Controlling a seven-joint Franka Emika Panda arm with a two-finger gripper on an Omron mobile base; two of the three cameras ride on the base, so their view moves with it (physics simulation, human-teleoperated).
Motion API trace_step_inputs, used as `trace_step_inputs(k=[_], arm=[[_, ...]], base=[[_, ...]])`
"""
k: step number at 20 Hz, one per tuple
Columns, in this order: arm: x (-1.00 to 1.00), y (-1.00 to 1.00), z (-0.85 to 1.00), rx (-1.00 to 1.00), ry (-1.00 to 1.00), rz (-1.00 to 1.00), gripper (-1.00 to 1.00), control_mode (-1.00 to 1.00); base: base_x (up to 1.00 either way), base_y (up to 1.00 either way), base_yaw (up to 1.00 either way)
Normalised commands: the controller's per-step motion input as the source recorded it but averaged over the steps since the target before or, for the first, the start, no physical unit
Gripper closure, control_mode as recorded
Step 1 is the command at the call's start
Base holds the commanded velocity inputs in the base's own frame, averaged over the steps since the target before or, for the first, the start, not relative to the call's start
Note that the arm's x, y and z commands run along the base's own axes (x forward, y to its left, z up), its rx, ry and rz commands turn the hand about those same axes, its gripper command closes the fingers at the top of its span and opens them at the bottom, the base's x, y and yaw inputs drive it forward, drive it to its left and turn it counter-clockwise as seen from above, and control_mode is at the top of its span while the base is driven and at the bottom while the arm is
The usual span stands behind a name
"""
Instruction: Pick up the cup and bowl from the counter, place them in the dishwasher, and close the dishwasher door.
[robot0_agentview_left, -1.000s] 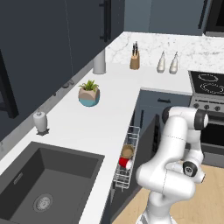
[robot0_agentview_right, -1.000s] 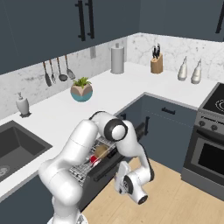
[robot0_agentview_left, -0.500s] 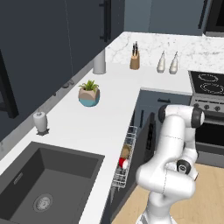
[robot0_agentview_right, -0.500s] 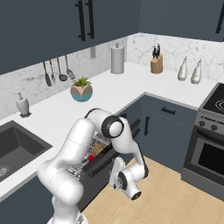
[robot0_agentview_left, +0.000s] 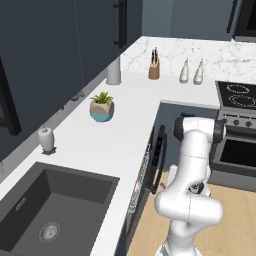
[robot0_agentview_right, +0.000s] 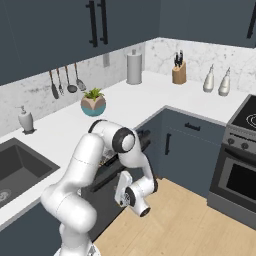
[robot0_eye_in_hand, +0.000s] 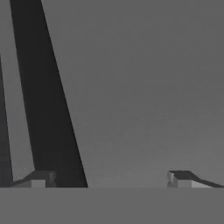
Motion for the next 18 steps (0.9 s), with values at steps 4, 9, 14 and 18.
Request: trace_step_inputs(k=[4,9,14,18], arm=[[0.64,1.0,-0.13,0.0,0.0,0.11,-1.0,-1.0],[0.48,1.0,-0.27,0.0,0.0,0.1,-1.0,-1.0],[0.35,0.99,-0.15,0.0,0.0,0.09,-1.0,-1.0],[0.32,0.88,0.0,0.0,-0.02,0.1,-1.0,-1.0]], base=[[0.0,0.0,0.0],[0.0,0.0,0.0],[0.0,0.0,0.0],[0.0,0.0,0.0]])
